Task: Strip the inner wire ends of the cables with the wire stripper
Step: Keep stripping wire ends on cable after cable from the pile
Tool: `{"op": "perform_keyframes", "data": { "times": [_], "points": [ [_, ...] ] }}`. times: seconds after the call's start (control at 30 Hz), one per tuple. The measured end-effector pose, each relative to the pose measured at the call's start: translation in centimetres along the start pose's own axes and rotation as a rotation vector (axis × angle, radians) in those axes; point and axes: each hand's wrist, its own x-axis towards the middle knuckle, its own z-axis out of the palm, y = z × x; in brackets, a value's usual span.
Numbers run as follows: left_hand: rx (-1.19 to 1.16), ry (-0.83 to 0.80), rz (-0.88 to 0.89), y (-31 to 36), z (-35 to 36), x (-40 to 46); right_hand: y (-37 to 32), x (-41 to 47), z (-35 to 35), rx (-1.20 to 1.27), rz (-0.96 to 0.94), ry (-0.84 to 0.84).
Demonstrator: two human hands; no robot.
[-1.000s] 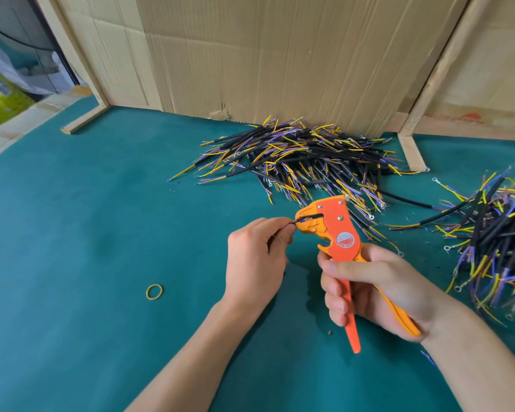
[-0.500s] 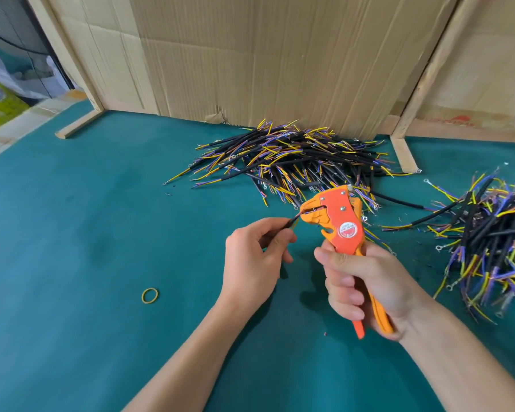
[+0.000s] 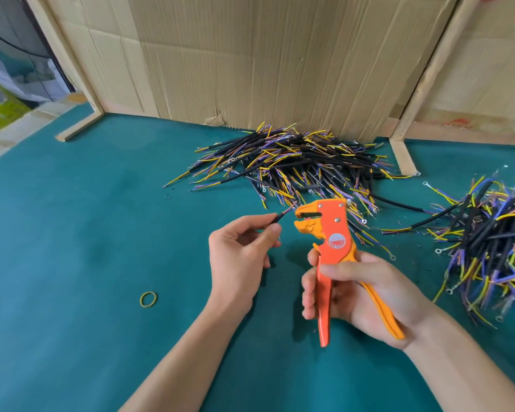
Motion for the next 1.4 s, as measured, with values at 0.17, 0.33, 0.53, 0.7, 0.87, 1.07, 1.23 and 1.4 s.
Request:
{"op": "perform_keyframes", "data": {
  "times": [0.17,0.33,0.53,0.7,0.87,1.07,1.23,1.4],
  "points": [
    [0.119,0.084,0.106,0.3,0.4,-0.5,0.2,0.1,0.5,0.046,0.005,-0.008],
    [0.307,0.066,0.275,0.4,0.9,-1.3,0.1,0.1,0.6,0.058,-0.02,0.019],
    [0.397,0.071,0.378,0.1,0.7,-1.2,-0.2,-0.2,0.1,0.004,-0.014,-0.017],
    [0.508,0.057,0.498,0.0,0.7,-1.3,-0.4,-0.2,-0.1,-0.011,-0.009,-0.014],
    [0.513,0.058,0.498,-0.1,0.6,-1.2,-0.5,-0.3,-0.2,-0.027,0.001,-0.023],
    [0.501,0.046,0.482,0.0,0.6,-1.2,-0.5,-0.3,0.0,-0.022,0.013,0.01],
    [0.497,0.047,0.478,0.1,0.6,-1.2,-0.5,-0.2,0.0,-0.047,0.0,0.013],
    [0.454,0.037,0.422,0.3,0.6,-1.1,-0.3,-0.1,-0.1,-0.058,0.0,-0.003]
  ]
}}
